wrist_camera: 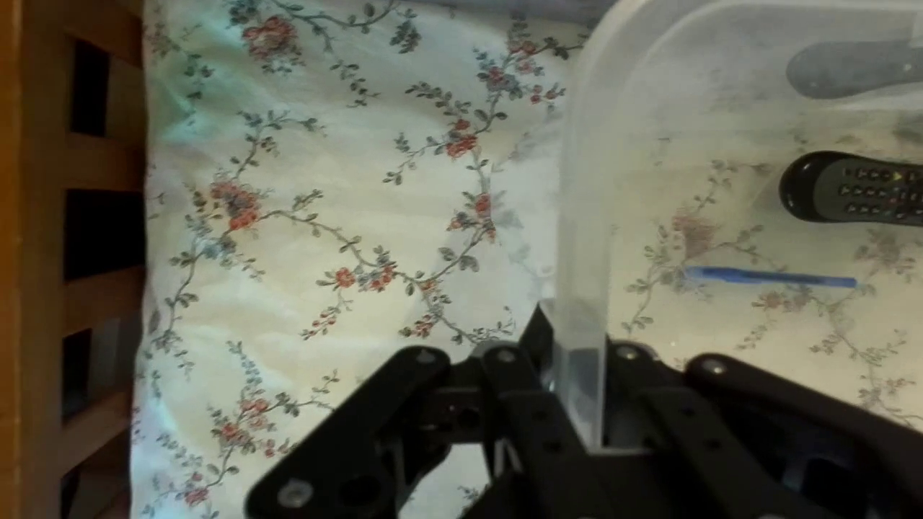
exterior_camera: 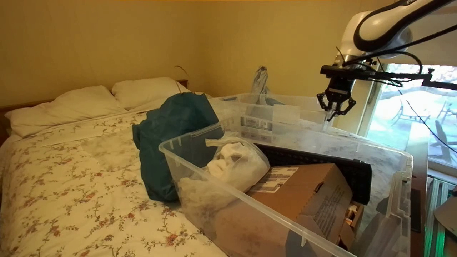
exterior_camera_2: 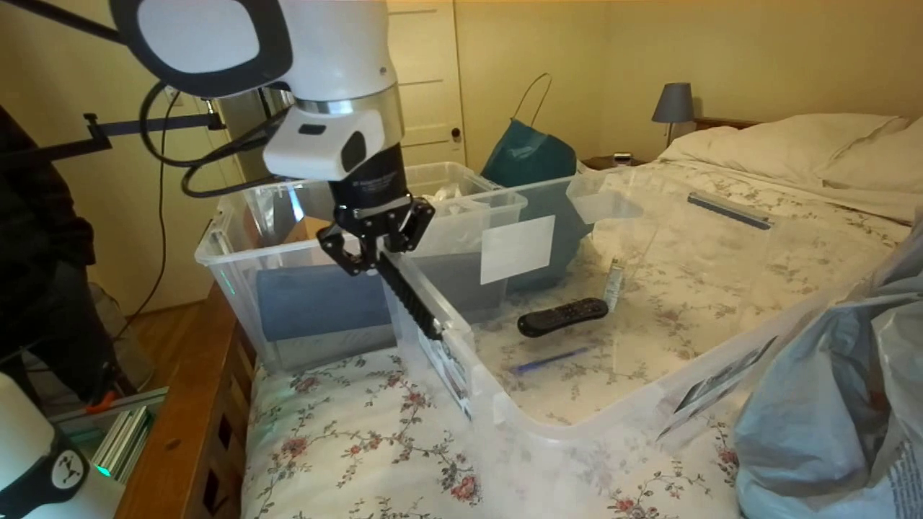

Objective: Pull the right container closer to the edge, remove a plastic bag from the right container and put it in the left container

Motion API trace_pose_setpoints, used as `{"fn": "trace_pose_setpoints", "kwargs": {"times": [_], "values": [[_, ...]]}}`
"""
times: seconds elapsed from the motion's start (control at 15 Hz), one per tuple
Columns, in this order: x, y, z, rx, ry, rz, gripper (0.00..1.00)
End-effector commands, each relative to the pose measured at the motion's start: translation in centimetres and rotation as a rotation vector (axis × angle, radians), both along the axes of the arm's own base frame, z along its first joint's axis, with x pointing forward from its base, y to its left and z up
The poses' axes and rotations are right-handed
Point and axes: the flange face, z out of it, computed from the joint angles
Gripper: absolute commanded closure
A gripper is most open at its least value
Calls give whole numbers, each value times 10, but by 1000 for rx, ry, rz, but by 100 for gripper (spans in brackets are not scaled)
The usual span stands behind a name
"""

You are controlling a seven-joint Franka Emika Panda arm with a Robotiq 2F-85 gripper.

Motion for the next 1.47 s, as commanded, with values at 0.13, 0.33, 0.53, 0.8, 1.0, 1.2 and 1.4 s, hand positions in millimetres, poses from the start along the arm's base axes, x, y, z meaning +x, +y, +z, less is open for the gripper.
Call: {"fn": "trace_pose_setpoints", "kwargs": {"times": [0.13, 0.33, 0.53, 0.8, 1.0, 1.2, 1.4], "values": [[-80, -1, 16, -174, -8, 7, 98], [-90, 5, 43, -139, 8, -46, 98], [-112, 13, 64, -81, 19, -106, 98], [-135, 24, 78, -30, 57, -104, 98], [-143, 27, 79, -24, 86, -49, 61], [-145, 28, 82, 14, 82, 17, 40], [-142, 16, 93, 80, 15, -37, 19]]}}
